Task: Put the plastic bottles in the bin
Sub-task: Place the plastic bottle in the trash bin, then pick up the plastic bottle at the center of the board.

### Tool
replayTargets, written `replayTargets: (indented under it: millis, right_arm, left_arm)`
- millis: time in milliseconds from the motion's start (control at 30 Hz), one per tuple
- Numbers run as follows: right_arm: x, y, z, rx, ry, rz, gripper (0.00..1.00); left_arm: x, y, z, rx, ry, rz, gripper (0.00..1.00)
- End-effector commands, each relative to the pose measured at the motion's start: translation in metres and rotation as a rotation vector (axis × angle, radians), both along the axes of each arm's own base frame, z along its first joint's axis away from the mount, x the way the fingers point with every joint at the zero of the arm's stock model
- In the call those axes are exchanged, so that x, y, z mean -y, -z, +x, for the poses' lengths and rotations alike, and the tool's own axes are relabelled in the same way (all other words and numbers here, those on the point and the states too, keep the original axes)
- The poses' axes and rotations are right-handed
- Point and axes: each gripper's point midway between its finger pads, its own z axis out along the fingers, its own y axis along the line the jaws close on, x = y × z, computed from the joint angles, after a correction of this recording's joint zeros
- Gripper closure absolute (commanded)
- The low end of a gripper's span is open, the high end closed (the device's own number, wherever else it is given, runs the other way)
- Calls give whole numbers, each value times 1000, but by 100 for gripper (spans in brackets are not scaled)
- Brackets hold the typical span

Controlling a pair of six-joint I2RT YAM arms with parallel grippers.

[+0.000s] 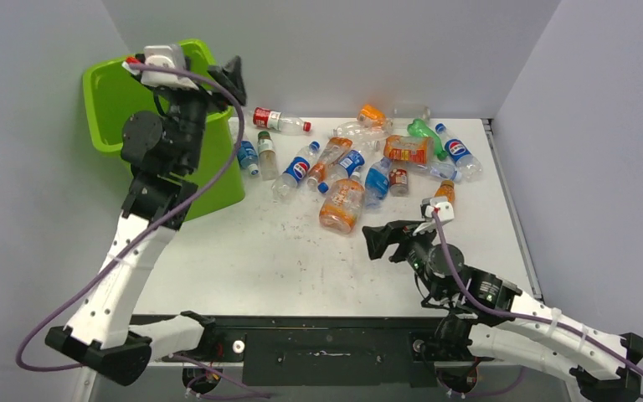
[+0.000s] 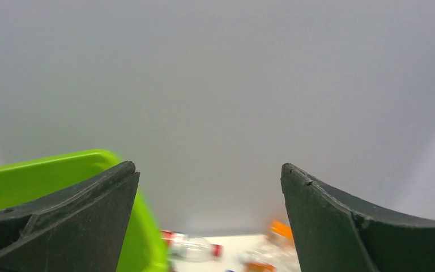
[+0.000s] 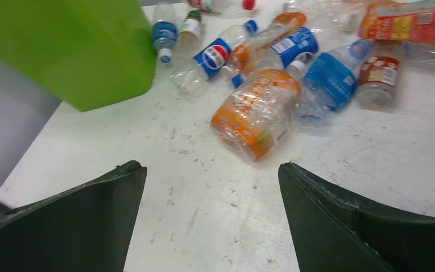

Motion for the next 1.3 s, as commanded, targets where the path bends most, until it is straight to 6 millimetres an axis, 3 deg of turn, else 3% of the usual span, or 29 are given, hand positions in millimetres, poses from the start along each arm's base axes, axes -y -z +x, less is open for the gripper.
replayTargets:
  millis: [0, 133, 200, 333, 433, 533, 700, 933, 1133, 1267]
  right_arm:
    - [26, -6, 30, -26, 287, -22, 10]
    - [54, 8, 76, -100, 481, -108, 10]
    - [67, 25, 105, -179, 490, -48, 10]
    - [120, 65, 143, -295, 669, 36, 10]
    - [160, 83, 155, -280, 831, 18, 10]
    - [176, 99, 163, -247, 904, -28, 10]
    - [203, 136, 184, -350, 1011, -209, 10]
    - [235, 168, 208, -431, 1014, -266, 10]
    - [231, 202, 229, -503, 915, -269, 10]
    - [235, 221, 232, -554, 892, -290, 10]
  left_arm:
    - [88, 23, -54, -80, 305, 109, 4]
    - [163, 105, -88, -292, 585, 261, 4]
    - [178, 144, -101, -380, 663, 298, 4]
    - [166, 203, -106, -492, 626, 287, 4]
    - [148, 229, -102, -522, 539, 264, 4]
    - [139, 239, -101, -514, 508, 239, 4]
    - [136, 247, -104, -515, 537, 138, 4]
    - [121, 253, -108, -515, 464, 189, 4]
    - [127, 254, -112, -518, 498, 199, 4]
    - [132, 257, -114, -530, 515, 208, 4]
